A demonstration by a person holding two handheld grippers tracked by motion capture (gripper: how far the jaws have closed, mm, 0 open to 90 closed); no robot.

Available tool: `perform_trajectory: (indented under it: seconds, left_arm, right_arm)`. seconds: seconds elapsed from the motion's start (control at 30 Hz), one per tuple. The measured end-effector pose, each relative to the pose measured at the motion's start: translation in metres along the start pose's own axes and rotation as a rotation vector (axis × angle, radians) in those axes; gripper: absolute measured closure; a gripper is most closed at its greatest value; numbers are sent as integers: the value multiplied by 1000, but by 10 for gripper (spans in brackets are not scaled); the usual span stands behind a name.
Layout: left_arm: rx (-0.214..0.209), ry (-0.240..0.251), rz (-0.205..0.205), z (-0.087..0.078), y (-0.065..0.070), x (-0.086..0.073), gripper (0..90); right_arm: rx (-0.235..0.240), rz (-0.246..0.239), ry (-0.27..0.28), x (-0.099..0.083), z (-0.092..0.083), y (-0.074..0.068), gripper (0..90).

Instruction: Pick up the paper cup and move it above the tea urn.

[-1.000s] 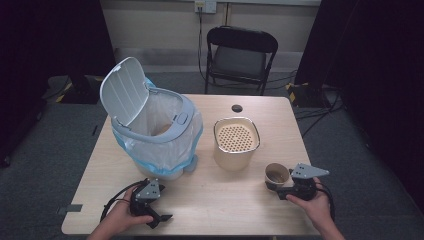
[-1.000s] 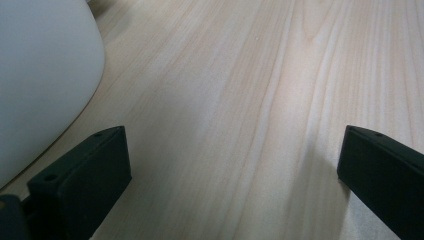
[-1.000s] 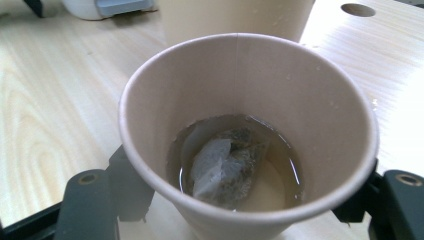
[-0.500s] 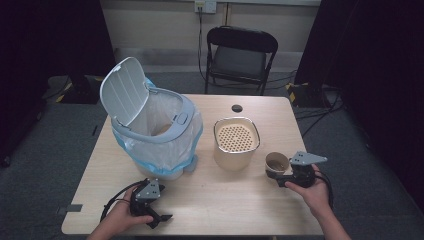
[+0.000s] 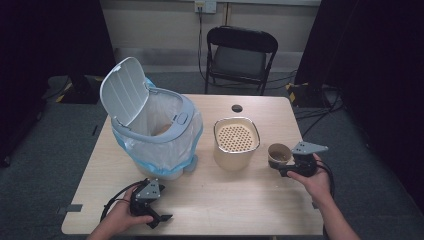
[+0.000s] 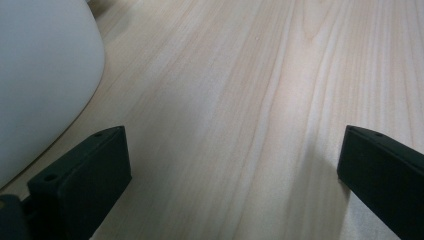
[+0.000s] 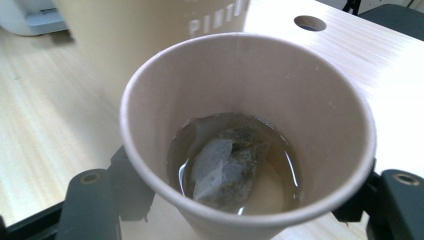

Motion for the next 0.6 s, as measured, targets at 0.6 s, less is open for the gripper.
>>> perform_trajectory:
  seconds: [0.6]
  left_arm:
    - [5,-7,1,0,0,0,0]
  right_arm:
    - [6,35,0,5,26,25,295]
Point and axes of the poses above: each handheld gripper's, and its own axes: z roughly forward along the jaws, x roughly out of its top, y roughly to its right, the point moved 2 cm from there along z, roughly forward along the jaws, and after that the axes turned 11 degrees about -z, right-handed, at the moved point
